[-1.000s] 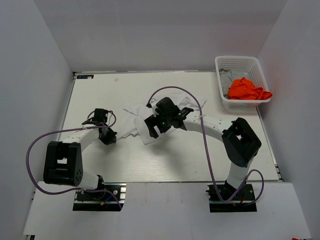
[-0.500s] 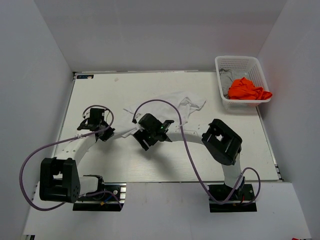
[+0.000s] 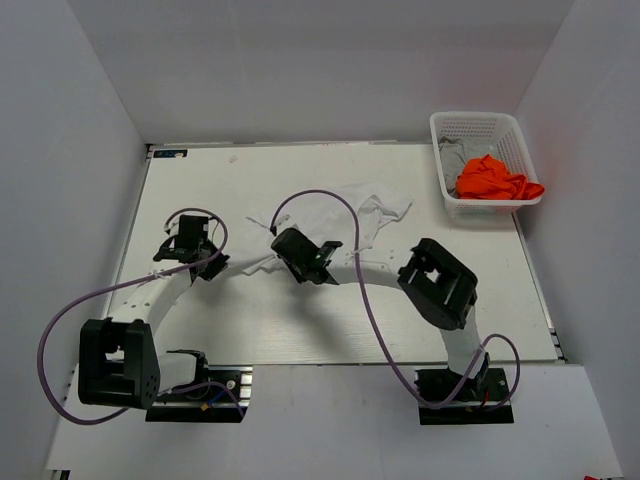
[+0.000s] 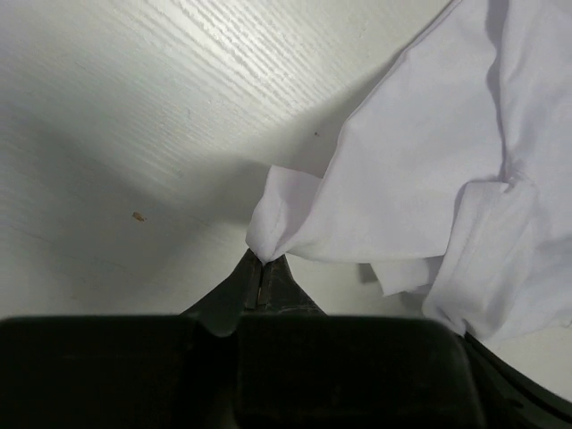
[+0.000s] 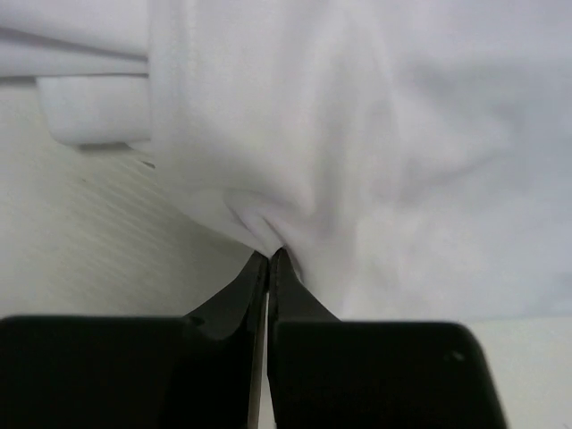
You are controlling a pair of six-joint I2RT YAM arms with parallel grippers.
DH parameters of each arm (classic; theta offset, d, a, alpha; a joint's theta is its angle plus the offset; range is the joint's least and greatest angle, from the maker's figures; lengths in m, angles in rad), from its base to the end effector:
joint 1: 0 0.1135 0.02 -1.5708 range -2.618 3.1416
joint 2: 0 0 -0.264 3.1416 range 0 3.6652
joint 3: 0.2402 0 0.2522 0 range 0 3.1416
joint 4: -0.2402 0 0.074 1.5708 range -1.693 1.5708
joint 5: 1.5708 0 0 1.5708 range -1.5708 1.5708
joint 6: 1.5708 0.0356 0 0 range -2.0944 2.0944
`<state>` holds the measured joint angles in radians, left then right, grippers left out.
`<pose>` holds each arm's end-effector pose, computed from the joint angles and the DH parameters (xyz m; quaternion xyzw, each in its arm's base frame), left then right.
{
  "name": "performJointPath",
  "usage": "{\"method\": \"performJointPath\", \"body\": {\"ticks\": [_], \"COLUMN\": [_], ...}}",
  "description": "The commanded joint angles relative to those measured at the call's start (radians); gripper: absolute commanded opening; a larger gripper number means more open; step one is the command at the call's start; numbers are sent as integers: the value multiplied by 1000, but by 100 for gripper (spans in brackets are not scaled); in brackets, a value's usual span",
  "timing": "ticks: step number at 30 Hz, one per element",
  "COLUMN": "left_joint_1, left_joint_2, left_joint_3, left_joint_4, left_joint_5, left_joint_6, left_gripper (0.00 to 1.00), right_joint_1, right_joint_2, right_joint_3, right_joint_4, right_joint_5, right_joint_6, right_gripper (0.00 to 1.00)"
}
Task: Fold and stack the t-shirts
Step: Flatten out the tshirt
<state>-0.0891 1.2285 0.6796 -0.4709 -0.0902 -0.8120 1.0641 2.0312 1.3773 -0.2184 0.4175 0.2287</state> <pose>0.2283 -0.0172 0.1923 -0.3514 0.8949 -0.0793 0.2635 0.2246 0.3749 0.1670 -0.3081 0.8690 0.0462 0.3845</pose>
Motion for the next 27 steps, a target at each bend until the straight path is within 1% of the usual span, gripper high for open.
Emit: {"method": "performJointPath", "body": {"ticks": [1,2,3,5,6,7,8,9,10,12,13,14,15,16,17,18,19,21,22,27], "left_joint_1": [-4,-4,-4,-4,-4,-4,-4,5,5,5,5,-10,-11,-11,-11,-11,-11,-11,-11,-11], "left_joint_2": [-41,-41,-41,-28,-9,0,9,23,23,37,52,61,62,62,62,28,10,-29,-73,-208], "left_joint_3": [79,101,129,210,240,303,334,360,408,464,542,587,663,696,725,773,793,842,857,939], "left_joint_4": [6,6,-17,-17,-34,-60,-75,-86,-86,-95,-113,-114,-114,-114,-114,-114,-114,-101,-101,-101], "left_joint_5": [-60,-90,-100,-131,-131,-160,-183,-204,-245,-270,-292,-304,-292,-283,-283,-299,-322,-332,-332,-310], "left_joint_6": [-1,-1,-15,-15,-15,-15,-15,-27,-27,-4,8,37,51,63,63,91,105,134,169,243], "left_gripper": [0,0,0,0,0,0,0,0,0,0,0,0,0,0,0,0,0,0,0,0], "right_joint_1": [-24,-57,-70,-122,-166,-215,-242,-319,-340,-384,-401,-409,-417,-430,-438,-441,-450,-455,-454,-451], "right_joint_2": [-187,-216,-295,-341,-388,-428,-471,-495,-534,-594,-626,-637,-643,-652,-678,-689,-715,-762,-773,-841], "right_joint_3": [-41,-62,-76,-89,-90,-99,-103,-104,-106,-90,-58,-40,9,29,96,114,129,178,189,328], "right_joint_4": [36,43,48,39,39,39,39,43,50,82,88,91,83,86,94,100,112,152,163,140], "right_joint_5": [102,113,116,158,179,211,228,231,234,234,240,239,244,253,254,282,290,305,310,296], "right_joint_6": [3,-15,-31,-40,-43,-45,-46,-58,-63,-127,-196,-221,-224,-297,-313,-330,-380,-414,-460,-560], "right_gripper": [0,0,0,0,0,0,0,0,0,0,0,0,0,0,0,0,0,0,0,0]}}
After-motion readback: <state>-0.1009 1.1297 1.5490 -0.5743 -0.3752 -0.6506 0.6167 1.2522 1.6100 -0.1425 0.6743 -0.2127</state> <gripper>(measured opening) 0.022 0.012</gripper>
